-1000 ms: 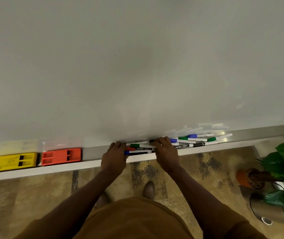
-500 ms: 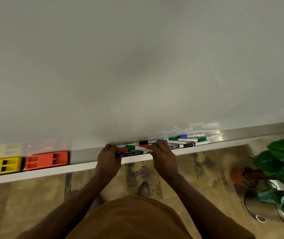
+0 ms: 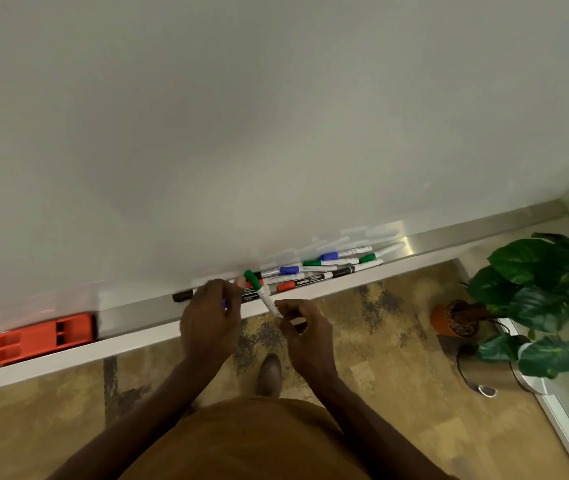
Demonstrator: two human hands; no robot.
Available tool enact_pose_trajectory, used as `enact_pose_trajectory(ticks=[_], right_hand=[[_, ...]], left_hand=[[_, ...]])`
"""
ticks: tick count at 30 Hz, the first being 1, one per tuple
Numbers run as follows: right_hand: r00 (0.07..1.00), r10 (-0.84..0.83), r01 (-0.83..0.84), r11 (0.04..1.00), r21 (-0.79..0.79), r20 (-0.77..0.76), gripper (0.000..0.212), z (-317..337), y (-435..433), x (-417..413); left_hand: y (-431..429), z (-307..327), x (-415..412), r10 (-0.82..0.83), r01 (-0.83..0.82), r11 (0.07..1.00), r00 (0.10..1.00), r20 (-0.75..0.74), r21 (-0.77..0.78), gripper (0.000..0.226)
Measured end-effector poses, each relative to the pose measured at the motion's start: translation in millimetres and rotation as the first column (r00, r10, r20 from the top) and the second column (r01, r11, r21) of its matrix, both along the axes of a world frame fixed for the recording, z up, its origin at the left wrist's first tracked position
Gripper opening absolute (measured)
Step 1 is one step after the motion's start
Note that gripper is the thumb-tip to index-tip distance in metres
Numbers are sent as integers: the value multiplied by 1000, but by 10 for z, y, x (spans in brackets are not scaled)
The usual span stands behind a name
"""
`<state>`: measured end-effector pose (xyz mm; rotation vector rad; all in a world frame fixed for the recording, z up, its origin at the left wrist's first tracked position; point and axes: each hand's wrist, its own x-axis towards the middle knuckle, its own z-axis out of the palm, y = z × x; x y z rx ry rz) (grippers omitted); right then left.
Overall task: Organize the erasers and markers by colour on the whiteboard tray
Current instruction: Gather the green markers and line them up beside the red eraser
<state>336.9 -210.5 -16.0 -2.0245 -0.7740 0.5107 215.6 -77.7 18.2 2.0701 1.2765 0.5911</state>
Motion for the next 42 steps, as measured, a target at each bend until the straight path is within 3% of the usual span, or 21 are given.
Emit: enact_pose_trajectory(ticks=[3,7,10,12,14,18,20,23,29,36,39,42], right_hand=[[998,45,-43,998,35,-48,27,78,-15,42],[994,105,-104,994,35,-21,25,142,-61,226],[982,176,-172,983,-61,70,22,134,-139,589],[980,112,-93,988,-119,164,20,95,-212,1016],[930,33,36,983,-181,366,19,37,-296,1563],[745,178,108,919,-379,643,35,-87,-442,2578],[681,308,59,881,-469,664,45,-105,-461,2853],[594,447,-23,840,-541,669,41,-114,-471,3039],[510,550,-77,795,-602,661,36,-200,-502,3136],[529,476,-6,830,-558,702,42,-141,-676,3113],[540,428,-85,885,-459,725,36,-24,-731,2831],[653,373,-204,925,-321,659,22,112,-678,2260]], left_hand=[[-191,129,246,-54,89,946,991,119,-311,25],[-272,121,436,-12,72,899,990,139,-432,28],[-279,121,522,69,51,823,979,190,-565,25],[-293,124,580,101,43,798,974,204,-602,20],[-306,110,624,104,58,778,970,219,-626,19],[-412,64,656,78,80,745,975,206,-662,20],[-478,17,660,74,61,740,983,170,-670,20],[-509,-34,634,89,28,741,986,139,-671,20],[-556,-105,554,116,-11,716,988,103,-698,16],[-660,-134,582,136,10,671,981,136,-742,12],[-692,-91,638,143,41,664,973,181,-747,9],[-698,-29,707,157,78,636,961,228,-768,11]])
